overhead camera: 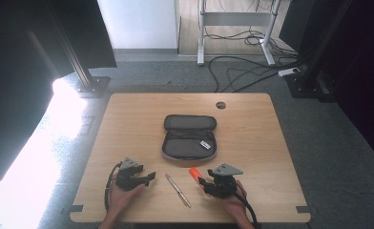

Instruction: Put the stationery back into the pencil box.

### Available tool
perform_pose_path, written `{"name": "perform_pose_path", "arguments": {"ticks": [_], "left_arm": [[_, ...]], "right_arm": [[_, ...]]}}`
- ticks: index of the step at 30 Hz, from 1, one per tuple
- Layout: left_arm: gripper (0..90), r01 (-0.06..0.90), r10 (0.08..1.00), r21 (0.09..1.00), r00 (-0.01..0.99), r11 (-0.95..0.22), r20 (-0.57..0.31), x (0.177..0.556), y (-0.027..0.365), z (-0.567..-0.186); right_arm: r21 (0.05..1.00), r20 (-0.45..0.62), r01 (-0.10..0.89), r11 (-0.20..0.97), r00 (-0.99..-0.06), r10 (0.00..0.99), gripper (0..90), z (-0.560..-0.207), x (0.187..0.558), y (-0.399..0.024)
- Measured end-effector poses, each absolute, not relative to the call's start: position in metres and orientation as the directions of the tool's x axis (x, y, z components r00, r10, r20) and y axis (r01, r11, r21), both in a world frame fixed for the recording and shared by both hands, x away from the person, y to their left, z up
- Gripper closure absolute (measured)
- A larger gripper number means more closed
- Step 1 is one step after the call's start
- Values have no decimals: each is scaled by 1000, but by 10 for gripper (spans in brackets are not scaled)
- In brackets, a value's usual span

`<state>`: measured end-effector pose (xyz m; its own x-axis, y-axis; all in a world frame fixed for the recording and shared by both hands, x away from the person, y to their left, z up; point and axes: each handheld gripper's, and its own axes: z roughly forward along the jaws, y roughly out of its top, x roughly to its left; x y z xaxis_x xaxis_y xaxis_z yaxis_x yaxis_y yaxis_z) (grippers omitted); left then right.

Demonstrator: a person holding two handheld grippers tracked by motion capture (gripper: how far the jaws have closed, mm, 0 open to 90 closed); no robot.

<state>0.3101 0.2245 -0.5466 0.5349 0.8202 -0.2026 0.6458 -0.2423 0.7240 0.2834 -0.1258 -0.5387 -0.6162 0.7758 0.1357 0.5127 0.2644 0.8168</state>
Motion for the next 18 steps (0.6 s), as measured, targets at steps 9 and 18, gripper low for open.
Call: {"name": "perform_pose_path", "arguments": {"ticks": [9,18], "left_arm": [[312,644,820,725,536,-244,-200,310,224,-547],[311,643,820,725,537,-245,-199,310,224,-547]], "right_arm": [[798,117,524,299,-621,775,468,-545,285,-116],[779,78,526,343,-623,778,486,-549,285,-108]]}}
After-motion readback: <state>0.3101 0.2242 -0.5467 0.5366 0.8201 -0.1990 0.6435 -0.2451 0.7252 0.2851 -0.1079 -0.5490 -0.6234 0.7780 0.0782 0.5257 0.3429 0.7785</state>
